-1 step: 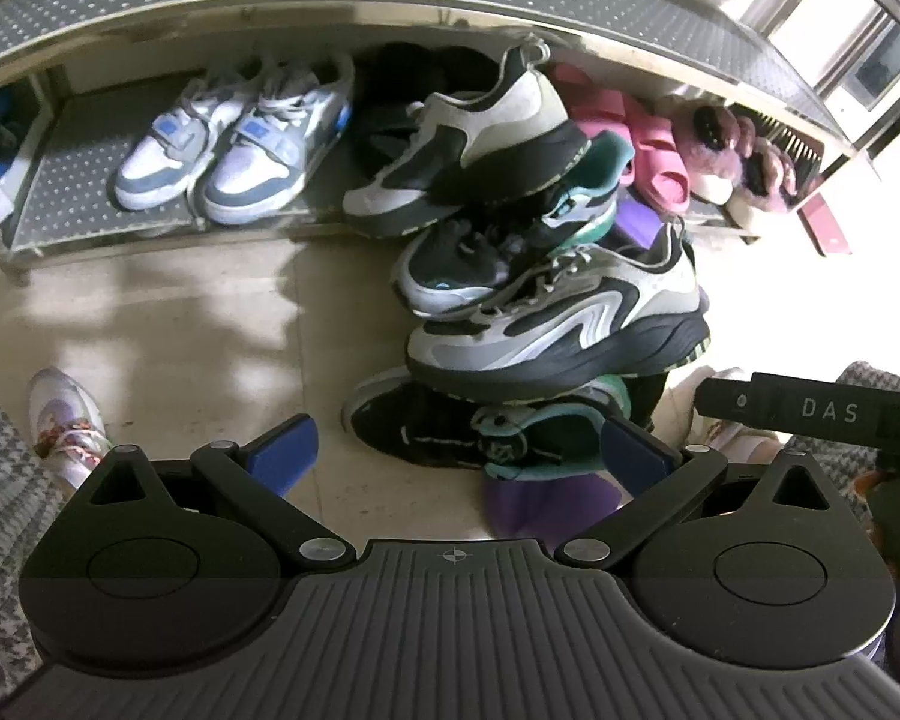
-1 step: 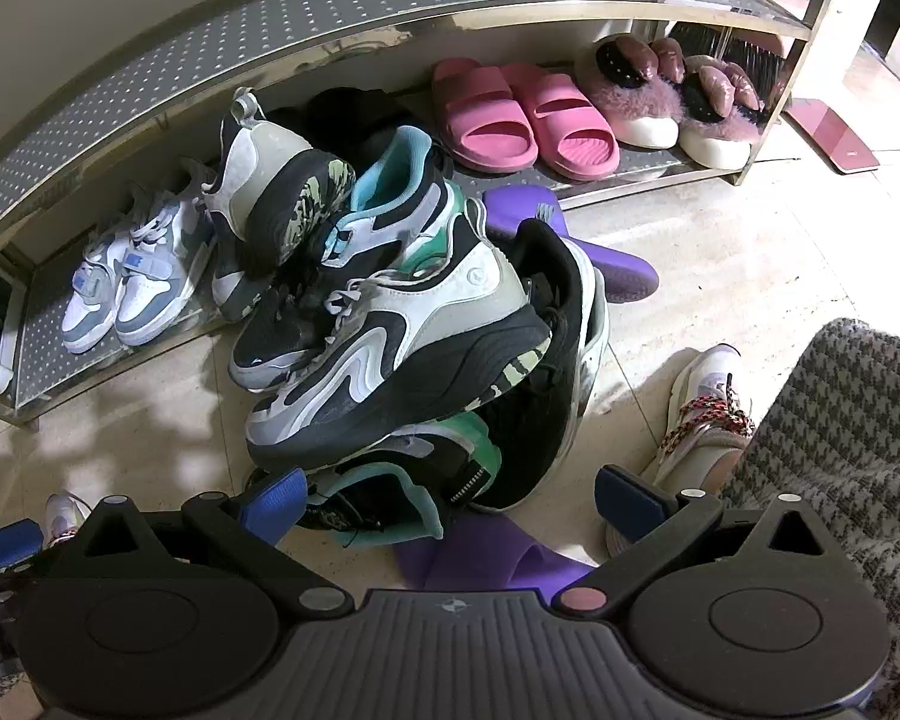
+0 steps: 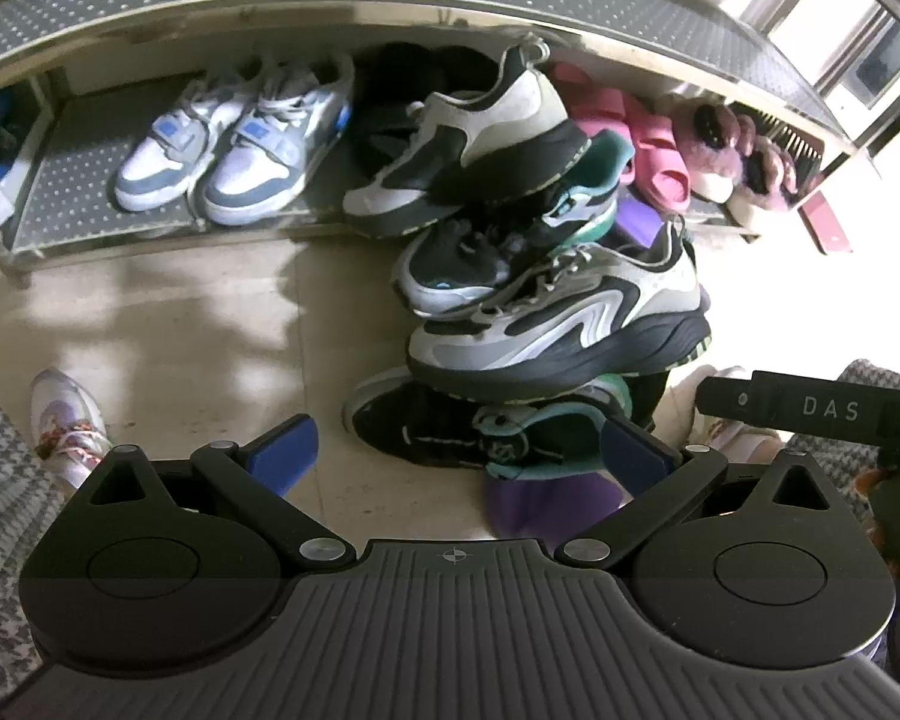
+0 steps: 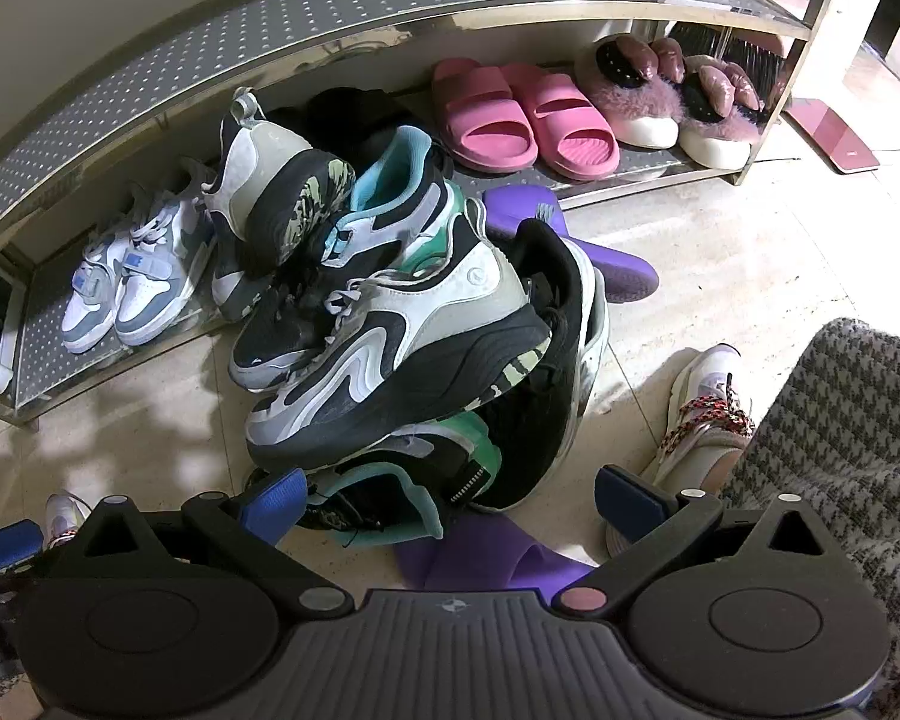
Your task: Organize scattered shoes
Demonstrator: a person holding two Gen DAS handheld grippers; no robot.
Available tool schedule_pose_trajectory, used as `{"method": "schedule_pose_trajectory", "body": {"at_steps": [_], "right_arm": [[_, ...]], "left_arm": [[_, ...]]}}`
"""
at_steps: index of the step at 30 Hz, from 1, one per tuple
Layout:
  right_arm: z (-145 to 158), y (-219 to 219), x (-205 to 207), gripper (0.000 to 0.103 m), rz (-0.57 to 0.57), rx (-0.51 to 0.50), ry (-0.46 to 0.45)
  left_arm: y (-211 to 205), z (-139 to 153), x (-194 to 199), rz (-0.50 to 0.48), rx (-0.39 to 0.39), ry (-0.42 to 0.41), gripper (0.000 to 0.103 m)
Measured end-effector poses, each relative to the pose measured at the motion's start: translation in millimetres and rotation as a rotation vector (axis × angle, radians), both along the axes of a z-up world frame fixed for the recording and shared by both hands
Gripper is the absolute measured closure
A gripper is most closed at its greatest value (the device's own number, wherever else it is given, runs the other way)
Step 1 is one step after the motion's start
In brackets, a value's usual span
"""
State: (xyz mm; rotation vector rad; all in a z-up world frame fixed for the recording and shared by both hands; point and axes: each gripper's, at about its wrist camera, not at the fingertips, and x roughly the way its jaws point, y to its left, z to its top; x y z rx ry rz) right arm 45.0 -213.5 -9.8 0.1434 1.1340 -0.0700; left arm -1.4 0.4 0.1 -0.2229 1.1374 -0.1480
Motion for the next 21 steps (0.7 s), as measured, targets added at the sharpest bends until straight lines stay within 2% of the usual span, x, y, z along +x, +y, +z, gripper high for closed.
{"method": "schedule_pose_trajectory", "body": {"at_steps": [21], "right_arm": [[-2.1, 0.2, -1.2, 0.0, 0.005, 0.002, 0.003]], "left_arm": [[-3.3, 1.3, 1.6, -0.019, 0.031, 0.01, 0.0]]}}
